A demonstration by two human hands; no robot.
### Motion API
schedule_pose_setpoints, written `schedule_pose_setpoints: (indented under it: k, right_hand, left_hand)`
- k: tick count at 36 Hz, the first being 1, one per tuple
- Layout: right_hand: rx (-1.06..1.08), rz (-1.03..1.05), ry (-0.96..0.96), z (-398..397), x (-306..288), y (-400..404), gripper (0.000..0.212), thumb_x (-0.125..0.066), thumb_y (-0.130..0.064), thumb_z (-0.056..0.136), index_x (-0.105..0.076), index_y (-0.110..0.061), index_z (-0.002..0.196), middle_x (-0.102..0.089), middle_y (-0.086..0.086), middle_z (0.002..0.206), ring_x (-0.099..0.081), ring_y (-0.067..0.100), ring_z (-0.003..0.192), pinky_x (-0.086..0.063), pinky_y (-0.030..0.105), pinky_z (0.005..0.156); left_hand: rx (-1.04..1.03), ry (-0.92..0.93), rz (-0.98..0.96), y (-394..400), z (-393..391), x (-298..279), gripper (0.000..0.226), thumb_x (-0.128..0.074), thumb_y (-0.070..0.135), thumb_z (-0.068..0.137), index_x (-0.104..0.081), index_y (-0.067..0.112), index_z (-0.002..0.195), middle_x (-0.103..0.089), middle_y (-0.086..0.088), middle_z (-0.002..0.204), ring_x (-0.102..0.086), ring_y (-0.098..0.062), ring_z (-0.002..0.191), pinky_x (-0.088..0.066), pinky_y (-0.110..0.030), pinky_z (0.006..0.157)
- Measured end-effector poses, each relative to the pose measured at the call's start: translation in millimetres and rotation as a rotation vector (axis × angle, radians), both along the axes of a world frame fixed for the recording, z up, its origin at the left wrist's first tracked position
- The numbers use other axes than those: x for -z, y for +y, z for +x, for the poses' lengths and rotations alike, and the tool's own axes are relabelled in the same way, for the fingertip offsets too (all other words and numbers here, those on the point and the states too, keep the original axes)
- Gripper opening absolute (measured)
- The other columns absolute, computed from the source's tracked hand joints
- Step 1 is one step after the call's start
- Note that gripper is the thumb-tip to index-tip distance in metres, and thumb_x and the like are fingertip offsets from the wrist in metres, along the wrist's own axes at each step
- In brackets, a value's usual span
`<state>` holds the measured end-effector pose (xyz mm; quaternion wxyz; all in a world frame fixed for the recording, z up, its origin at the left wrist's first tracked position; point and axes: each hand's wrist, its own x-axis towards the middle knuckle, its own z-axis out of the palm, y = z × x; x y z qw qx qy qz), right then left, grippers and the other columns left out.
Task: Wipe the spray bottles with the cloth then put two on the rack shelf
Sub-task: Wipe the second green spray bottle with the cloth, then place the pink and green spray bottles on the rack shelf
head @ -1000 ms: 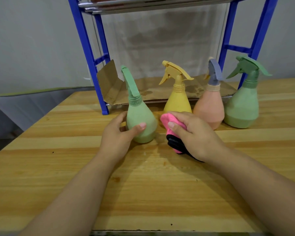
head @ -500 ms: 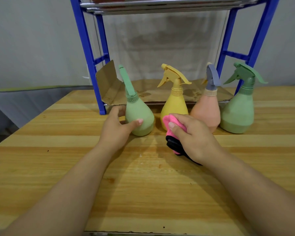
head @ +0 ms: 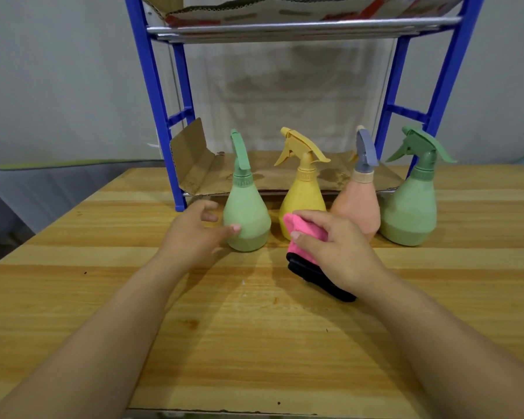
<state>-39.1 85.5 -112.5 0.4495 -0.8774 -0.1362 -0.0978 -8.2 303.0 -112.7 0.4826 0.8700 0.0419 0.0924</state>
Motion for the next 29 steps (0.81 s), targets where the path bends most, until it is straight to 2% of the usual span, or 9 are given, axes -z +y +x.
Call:
schedule_pose_setpoints:
  k: [6, 11, 14, 17, 19, 22, 25, 27, 29]
  right_hand:
    - [-0.035, -0.084, -0.037, -6.0, -13.8, -10.0, 0.040, -0.071, -0.022, 0.085, -0.061, -0.031, 0.123, -0.057, -0.020, 0.107, -0.052, -0.003, 0.092, -0.037, 0.006, 0.075]
    - [-0.040, -0.169, -0.070, -16.7, -25.9, -29.6, 0.042, -0.077, -0.024, 0.079, -0.061, -0.032, 0.117, -0.059, -0.014, 0.116, -0.053, 0.004, 0.104, -0.046, 0.022, 0.089]
    - [0.014, -0.092, -0.094, -25.4, -24.8, -46.8, 0.049, -0.084, -0.024, 0.071, -0.053, -0.037, 0.107, -0.055, -0.015, 0.114, -0.053, 0.008, 0.106, -0.051, 0.031, 0.088]
    - [0.067, 0.042, -0.049, -34.5, -23.4, -66.8, 0.064, -0.087, -0.024, 0.066, -0.043, -0.037, 0.111, -0.051, -0.020, 0.106, -0.053, 0.008, 0.103, -0.047, 0.024, 0.078]
    - [0.091, 0.101, -0.036, -37.9, -20.8, -81.0, 0.066, -0.086, -0.025, 0.067, -0.045, -0.029, 0.119, -0.055, -0.013, 0.109, -0.054, 0.010, 0.104, -0.047, 0.024, 0.081]
    - [0.105, 0.150, -0.054, -48.6, -19.7, -101.1, 0.057, -0.080, -0.025, 0.075, -0.047, -0.022, 0.121, -0.055, -0.013, 0.103, -0.054, 0.003, 0.094, -0.042, 0.015, 0.075]
    - [0.077, 0.224, -0.011, -61.1, -19.9, -120.3, 0.044, -0.073, -0.026, 0.082, -0.046, -0.021, 0.116, -0.053, -0.010, 0.097, -0.053, 0.007, 0.088, -0.042, 0.022, 0.070]
    - [0.051, 0.316, 0.038, -69.2, -19.0, -131.6, 0.044, -0.073, -0.033, 0.080, -0.046, -0.022, 0.113, -0.054, -0.006, 0.097, -0.055, 0.011, 0.087, -0.042, 0.024, 0.070]
    - [0.033, 0.394, 0.087, -77.3, -17.9, -142.7, 0.048, -0.075, -0.041, 0.074, -0.045, -0.026, 0.109, -0.055, -0.002, 0.103, -0.057, 0.013, 0.091, -0.045, 0.025, 0.074]
  left_hand:
    - [-0.019, -0.026, 0.124, 5.2, -24.0, -10.4, 0.034, -0.074, 0.041, 0.075, -0.059, 0.026, 0.102, -0.065, 0.009, 0.091, -0.060, -0.009, 0.080, -0.042, -0.026, 0.059]
    - [0.037, -0.088, 0.197, -14.3, -47.4, -27.1, 0.028, -0.074, 0.039, 0.075, -0.061, 0.029, 0.097, -0.066, 0.012, 0.084, -0.059, -0.005, 0.078, -0.041, -0.025, 0.060]
    - [0.116, -0.130, 0.167, -35.9, -59.1, -35.5, 0.024, -0.075, 0.037, 0.074, -0.063, 0.030, 0.094, -0.066, 0.011, 0.082, -0.061, -0.006, 0.075, -0.048, -0.027, 0.065]
    - [0.262, -0.118, 0.124, -65.2, -67.7, -37.4, 0.023, -0.075, 0.037, 0.073, -0.063, 0.034, 0.093, -0.068, 0.012, 0.084, -0.063, -0.005, 0.075, -0.051, -0.025, 0.068]
    - [0.391, -0.095, 0.094, -86.7, -70.8, -33.1, 0.028, -0.076, 0.034, 0.073, -0.063, 0.033, 0.098, -0.068, 0.010, 0.091, -0.063, -0.004, 0.080, -0.051, -0.018, 0.066]
    - [0.540, -0.055, 0.115, -120.1, -74.5, -22.2, 0.041, -0.076, 0.037, 0.072, -0.059, 0.038, 0.110, -0.065, 0.017, 0.103, -0.061, 0.004, 0.090, -0.049, -0.011, 0.068]
    - [0.639, -0.055, 0.048, -152.3, -80.8, -14.0, 0.046, -0.077, 0.031, 0.073, -0.058, 0.042, 0.114, -0.063, 0.023, 0.108, -0.058, 0.003, 0.097, -0.044, -0.006, 0.068]
    - [0.668, -0.087, -0.002, -171.7, -84.5, -10.2, 0.041, -0.077, 0.027, 0.074, -0.061, 0.042, 0.109, -0.065, 0.023, 0.105, -0.059, 0.004, 0.091, -0.044, -0.007, 0.069]
    - [0.659, -0.124, -0.075, -187.4, -86.5, -7.1, 0.025, -0.075, 0.023, 0.076, -0.067, 0.030, 0.098, -0.069, 0.017, 0.095, -0.060, 0.002, 0.081, -0.049, -0.017, 0.074]
